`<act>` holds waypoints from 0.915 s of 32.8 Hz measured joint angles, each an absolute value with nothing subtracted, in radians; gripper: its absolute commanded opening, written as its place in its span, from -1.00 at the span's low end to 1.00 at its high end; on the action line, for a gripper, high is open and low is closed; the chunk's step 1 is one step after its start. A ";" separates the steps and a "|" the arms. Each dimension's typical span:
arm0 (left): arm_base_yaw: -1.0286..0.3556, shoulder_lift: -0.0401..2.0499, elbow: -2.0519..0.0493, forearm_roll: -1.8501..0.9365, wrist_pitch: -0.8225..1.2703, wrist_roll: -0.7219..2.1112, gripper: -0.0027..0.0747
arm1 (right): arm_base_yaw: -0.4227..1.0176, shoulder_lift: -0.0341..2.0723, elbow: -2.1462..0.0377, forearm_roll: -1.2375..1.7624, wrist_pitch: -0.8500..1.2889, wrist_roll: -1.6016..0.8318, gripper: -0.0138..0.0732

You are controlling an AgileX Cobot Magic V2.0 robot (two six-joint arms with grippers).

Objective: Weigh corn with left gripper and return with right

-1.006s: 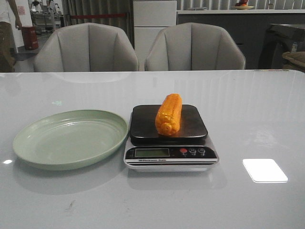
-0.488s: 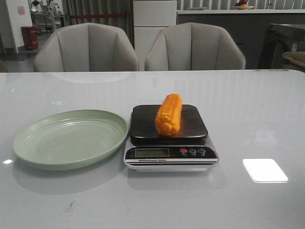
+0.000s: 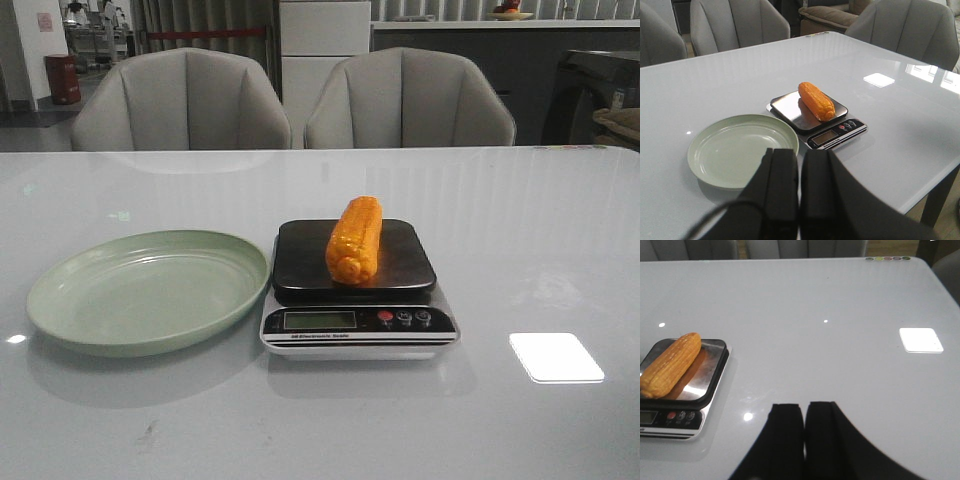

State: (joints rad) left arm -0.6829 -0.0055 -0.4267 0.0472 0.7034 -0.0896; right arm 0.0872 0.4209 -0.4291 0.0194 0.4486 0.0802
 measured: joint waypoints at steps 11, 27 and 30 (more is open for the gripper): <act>-0.683 -0.006 -0.427 0.047 0.703 -0.090 -0.64 | 0.257 0.580 -0.445 0.019 0.451 0.080 0.71; -0.683 -0.006 -0.427 0.049 0.703 -0.090 -0.64 | 0.456 1.019 -0.839 0.105 0.624 0.080 0.71; -0.683 -0.006 -0.427 0.049 0.703 -0.090 -0.64 | 0.464 1.109 -0.923 0.148 0.626 0.082 0.71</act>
State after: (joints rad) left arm -0.6829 -0.0055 -0.4267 0.0488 0.7034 -0.0896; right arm 0.4640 1.1091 -0.9235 0.1478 0.6257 0.0824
